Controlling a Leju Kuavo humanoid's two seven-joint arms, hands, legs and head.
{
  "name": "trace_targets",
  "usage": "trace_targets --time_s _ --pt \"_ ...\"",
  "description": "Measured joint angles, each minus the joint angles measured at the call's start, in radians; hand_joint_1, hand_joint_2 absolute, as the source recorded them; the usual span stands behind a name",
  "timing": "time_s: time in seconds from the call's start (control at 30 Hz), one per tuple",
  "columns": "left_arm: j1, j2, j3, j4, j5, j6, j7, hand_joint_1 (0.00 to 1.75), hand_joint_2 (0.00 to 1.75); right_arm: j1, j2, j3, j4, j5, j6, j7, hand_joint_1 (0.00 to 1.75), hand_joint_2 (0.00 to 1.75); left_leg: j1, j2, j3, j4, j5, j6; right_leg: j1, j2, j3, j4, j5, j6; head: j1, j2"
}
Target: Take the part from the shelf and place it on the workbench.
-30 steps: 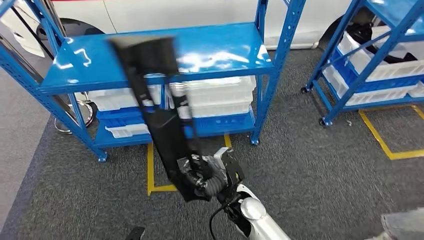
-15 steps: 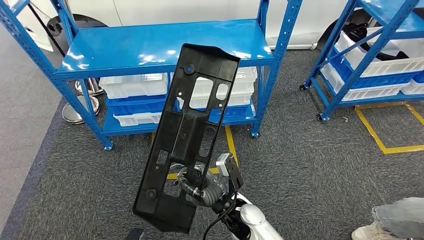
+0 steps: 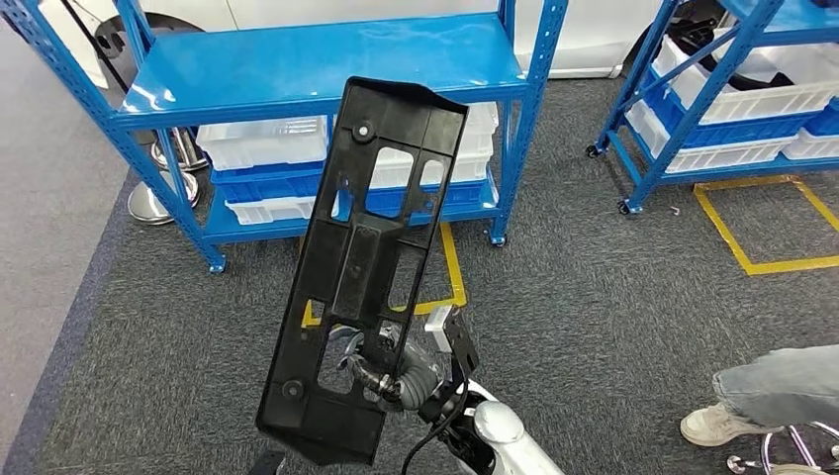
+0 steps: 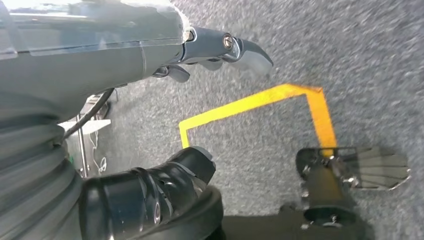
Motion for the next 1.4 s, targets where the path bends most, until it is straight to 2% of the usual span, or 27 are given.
trace_targets --time_s 0.1,0.13,0.17,0.2,0.27,0.33,0.37,0.43,0.47,0.5,0.6,0.63,0.67,0.7,0.77,0.83,0.9,0.97,1.03,1.1,1.13,1.17,1.23,1.27,1.3,1.37,1.4 --pt "0.008 0.000 0.001 0.000 0.002 0.000 -0.003 0.00 1.75 0.003 -0.007 0.009 -0.003 0.014 0.019 -0.011 1.75 1.75 0.002 -0.001 -0.047 0.175 -0.140 -0.009 0.001 -0.003 -0.036 0.001 0.030 -0.012 -0.001 0.000" --pt "0.010 0.000 0.001 0.000 0.003 0.001 -0.005 0.00 1.75 0.005 -0.010 0.011 -0.003 0.019 0.023 -0.014 1.75 1.75 0.003 -0.001 -0.054 0.229 -0.160 -0.012 0.002 -0.004 -0.051 0.003 0.040 -0.012 -0.002 0.000" --pt "0.010 0.000 0.001 0.000 0.004 0.001 -0.006 0.00 1.75 0.006 -0.014 0.012 -0.003 0.025 0.027 -0.017 1.75 1.75 0.003 -0.001 -0.046 0.252 -0.155 -0.014 0.003 -0.005 -0.065 0.006 0.049 -0.012 -0.001 0.000" --pt "0.011 0.000 0.001 0.000 0.005 0.001 -0.008 0.00 1.75 0.008 -0.017 0.013 -0.004 0.030 0.031 -0.020 1.75 1.75 0.003 -0.001 -0.022 0.241 -0.133 -0.015 0.002 -0.006 -0.080 0.010 0.057 -0.010 -0.002 0.000" --pt "0.011 0.000 0.002 0.000 0.009 0.002 -0.012 0.00 1.75 0.009 -0.022 0.013 -0.006 0.038 0.036 -0.022 1.75 1.75 0.004 -0.002 0.068 0.124 -0.089 -0.013 0.001 -0.005 -0.106 0.020 0.069 -0.002 -0.002 0.000" --pt "0.010 0.000 0.003 0.000 0.012 0.004 -0.014 0.00 1.75 0.008 -0.025 0.013 -0.011 0.042 0.038 -0.024 1.75 1.75 0.000 -0.005 0.146 0.001 -0.089 -0.006 0.002 -0.005 -0.123 0.029 0.081 0.008 -0.002 0.000" --pt "0.010 0.000 0.003 0.000 0.013 0.004 -0.014 0.00 1.75 0.007 -0.026 0.013 -0.014 0.044 0.038 -0.025 1.75 1.75 -0.002 -0.007 0.162 -0.031 -0.097 -0.001 0.003 -0.006 -0.128 0.030 0.089 0.012 -0.001 0.000" --pt "0.013 -0.001 0.005 0.000 0.013 0.004 -0.014 0.00 1.75 0.006 -0.028 0.013 -0.017 0.047 0.039 -0.027 1.75 1.75 -0.002 -0.007 0.161 -0.043 -0.090 0.011 0.004 -0.006 -0.133 0.028 0.102 0.021 -0.001 0.000" --pt "0.013 -0.001 0.005 0.000 0.013 0.004 -0.014 0.00 1.75 0.006 -0.029 0.013 -0.018 0.048 0.039 -0.028 1.75 1.75 -0.001 -0.005 0.155 -0.045 -0.081 0.020 0.004 -0.004 -0.138 0.035 0.093 0.026 0.000 0.000" --pt "0.011 -0.001 0.006 0.000 0.013 0.004 -0.014 0.00 1.75 0.004 -0.031 0.013 -0.018 0.048 0.038 -0.028 1.75 1.75 0.001 -0.003 0.148 -0.046 -0.072 0.031 0.003 -0.002 -0.146 0.056 0.067 0.031 0.000 0.000" --pt "0.007 -0.001 0.006 0.000 0.012 0.003 -0.013 0.00 1.75 -0.001 -0.034 0.013 -0.018 0.048 0.037 -0.028 1.75 1.75 0.000 0.000 0.115 -0.042 -0.046 0.051 -0.001 0.002 -0.191 0.224 -0.069 0.040 0.002 0.000" --pt "0.007 -0.001 0.006 0.000 0.012 0.003 -0.013 0.00 1.75 -0.002 -0.035 0.013 -0.018 0.048 0.037 -0.028 1.75 1.75 -0.002 0.001 0.101 -0.039 -0.039 0.052 -0.002 0.002 -0.199 0.279 -0.093 0.042 0.002 0.000" --pt "0.007 -0.001 0.006 0.000 0.011 0.003 -0.013 0.00 1.75 -0.003 -0.036 0.013 -0.018 0.048 0.037 -0.028 1.75 1.75 -0.003 0.001 0.088 -0.034 -0.031 0.051 -0.003 0.002 -0.193 0.307 -0.093 0.041 0.002 0.000" --pt "0.006 -0.001 0.006 0.000 0.010 0.003 -0.013 0.00 1.75 -0.003 -0.038 0.013 -0.018 0.048 0.036 -0.028 1.75 1.75 -0.004 0.002 0.074 -0.029 -0.025 0.050 -0.003 0.002 -0.172 0.303 -0.075 0.040 0.002 0.000" --pt "0.006 -0.001 0.006 0.000 0.005 0.000 -0.012 0.00 1.75 -0.003 -0.041 0.013 -0.019 0.048 0.036 -0.028 1.75 1.75 -0.006 0.001 0.050 -0.017 -0.014 0.047 -0.002 0.003 -0.088 0.204 -0.029 0.032 0.001 0.000" --pt "0.005 -0.002 0.005 0.000 0.000 -0.004 -0.012 0.00 1.75 -0.003 -0.043 0.013 -0.025 0.048 0.036 -0.029 1.75 1.75 -0.008 0.000 0.035 -0.011 -0.001 0.039 0.003 0.004 -0.004 0.076 -0.027 0.023 0.001 0.000" --pt "0.005 -0.003 0.004 0.000 -0.003 -0.006 -0.012 0.00 1.75 -0.002 -0.046 0.013 -0.033 0.048 0.037 -0.031 1.75 1.75 -0.008 0.001 0.027 -0.014 0.017 0.027 0.010 0.005 0.021 0.020 -0.035 0.019 0.001 0.000" --pt "0.007 -0.003 0.004 0.000 -0.004 -0.007 -0.012 0.00 1.75 -0.001 -0.050 0.013 -0.036 0.048 0.037 -0.032 1.75 1.75 -0.007 0.000 0.018 -0.016 0.022 0.016 0.006 0.003 0.008 0.009 -0.016 0.011 0.001 0.000" --pt "0.009 -0.003 0.004 0.001 -0.004 -0.006 -0.012 0.00 1.75 0.000 -0.052 0.013 -0.038 0.048 0.036 -0.032 1.75 1.75 -0.005 -0.002 -0.002 0.031 -0.043 0.008 0.000 -0.001 -0.014 0.001 0.010 -0.003 0.001 0.000" --pt "0.009 -0.003 0.004 0.000 -0.004 -0.006 -0.011 0.00 1.75 0.000 -0.053 0.013 -0.039 0.048 0.036 -0.032 1.75 1.75 -0.003 -0.003 -0.027 0.145 -0.149 0.003 0.001 -0.002 -0.042 0.002 0.035 -0.009 0.001 0.000" --pt "0.009 -0.003 0.004 0.000 -0.004 -0.006 -0.011 0.00 1.75 0.001 -0.054 0.013 -0.040 0.049 0.036 -0.032 1.75 1.75 -0.003 -0.003 -0.034 0.206 -0.178 0.001 0.002 -0.003 -0.058 0.002 0.047 -0.009 0.001 0.000" --pt "0.008 -0.003 0.004 0.000 -0.005 -0.006 -0.011 0.00 1.75 0.001 -0.055 0.013 -0.040 0.049 0.036 -0.032 1.75 1.75 -0.003 -0.003 -0.033 0.251 -0.182 -0.001 0.002 -0.004 -0.075 0.004 0.060 -0.009 0.001 0.000" --pt "0.007 -0.003 0.004 0.000 -0.005 -0.005 -0.011 0.00 1.75 0.001 -0.056 0.013 -0.040 0.049 0.035 -0.032 1.75 1.75 -0.003 -0.003 0.011 0.252 -0.127 0.000 0.002 -0.005 -0.109 0.009 0.083 -0.006 0.001 0.000" --pt "0.006 -0.003 0.004 0.000 -0.005 -0.005 -0.011 0.00 1.75 0.000 -0.056 0.013 -0.040 0.050 0.034 -0.032 1.75 1.75 -0.003 -0.003 0.056 0.205 -0.100 0.003 0.002 -0.005 -0.125 0.013 0.093 -0.003 0.000 0.000" --pt "0.003 -0.003 0.004 0.000 -0.005 -0.005 -0.011 0.00 1.75 -0.001 -0.056 0.013 -0.041 0.050 0.034 -0.032 1.75 1.75 -0.005 -0.004 0.117 0.131 -0.095 0.006 0.004 -0.005 -0.139 0.019 0.102 0.000 0.001 0.000" --pt "-0.003 -0.002 0.003 0.000 -0.005 -0.004 -0.012 0.00 1.75 -0.002 -0.056 0.013 -0.045 0.050 0.034 -0.032 1.75 1.75 -0.009 -0.004 0.216 -0.014 -0.129 0.017 0.006 -0.005 -0.154 0.026 0.119 0.011 0.001 0.000" --pt "-0.004 -0.002 0.003 0.000 -0.006 -0.004 -0.012 0.00 1.75 -0.003 -0.056 0.013 -0.046 0.050 0.033 -0.032 1.75 1.75 -0.012 -0.004 0.239 -0.054 -0.145 0.024 0.006 -0.007 -0.157 0.025 0.129 0.016 0.001 0.000"
